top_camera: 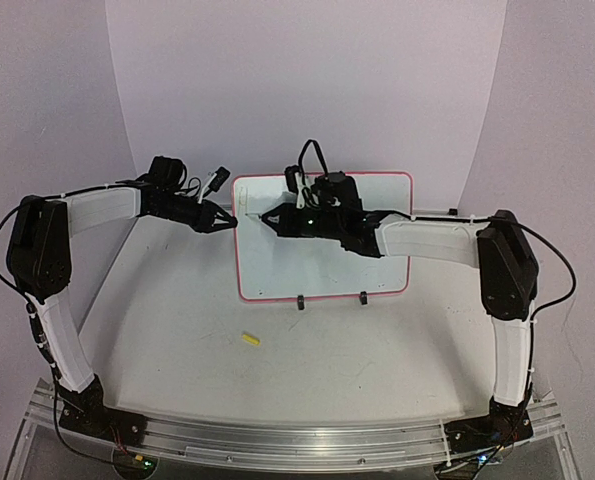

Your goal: Write a sentence on the whiteboard

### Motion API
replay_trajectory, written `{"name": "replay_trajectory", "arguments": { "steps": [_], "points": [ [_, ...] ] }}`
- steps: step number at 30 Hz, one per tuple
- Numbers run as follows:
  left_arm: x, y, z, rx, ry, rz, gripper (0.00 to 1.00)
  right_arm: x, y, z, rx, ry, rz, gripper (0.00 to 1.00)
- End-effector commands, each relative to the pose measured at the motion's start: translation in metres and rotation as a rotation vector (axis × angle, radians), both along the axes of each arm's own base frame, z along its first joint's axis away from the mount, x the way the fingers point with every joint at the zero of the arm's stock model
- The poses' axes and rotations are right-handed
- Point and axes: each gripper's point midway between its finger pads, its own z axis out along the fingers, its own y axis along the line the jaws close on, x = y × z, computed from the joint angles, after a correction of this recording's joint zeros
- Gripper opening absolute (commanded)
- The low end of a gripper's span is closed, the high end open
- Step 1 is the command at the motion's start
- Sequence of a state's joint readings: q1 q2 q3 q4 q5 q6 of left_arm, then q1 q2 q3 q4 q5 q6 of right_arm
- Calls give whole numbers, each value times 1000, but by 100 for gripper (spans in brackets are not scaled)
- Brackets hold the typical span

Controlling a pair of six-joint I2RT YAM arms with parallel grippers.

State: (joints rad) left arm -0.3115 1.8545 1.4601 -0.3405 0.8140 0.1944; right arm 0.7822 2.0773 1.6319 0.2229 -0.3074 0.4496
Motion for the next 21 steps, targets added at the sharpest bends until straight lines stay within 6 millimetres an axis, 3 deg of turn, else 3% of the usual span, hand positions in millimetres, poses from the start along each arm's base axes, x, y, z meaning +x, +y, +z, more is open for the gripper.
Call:
{"name": "replay_trajectory", "arguments": {
  "steps": [1, 3, 12, 15, 21],
  "points": [
    [-3, 1, 26, 4, -83, 1, 0, 3, -13, 12, 2, -14, -31, 0],
    [-3, 2, 27, 4, -84, 2, 0, -1, -13, 17, 8, -24, -18, 0],
    [-3, 2, 26, 6, -84, 5, 0, -25, -22, 81, 143, -124, 43, 0],
    [-3, 2, 27, 6, -85, 6, 0, -19, -25, 82, 138, -128, 3, 0],
    [-3, 2, 27, 5, -85, 6, 0, -6, -22, 65, 100, -96, -33, 0]
  ]
}}
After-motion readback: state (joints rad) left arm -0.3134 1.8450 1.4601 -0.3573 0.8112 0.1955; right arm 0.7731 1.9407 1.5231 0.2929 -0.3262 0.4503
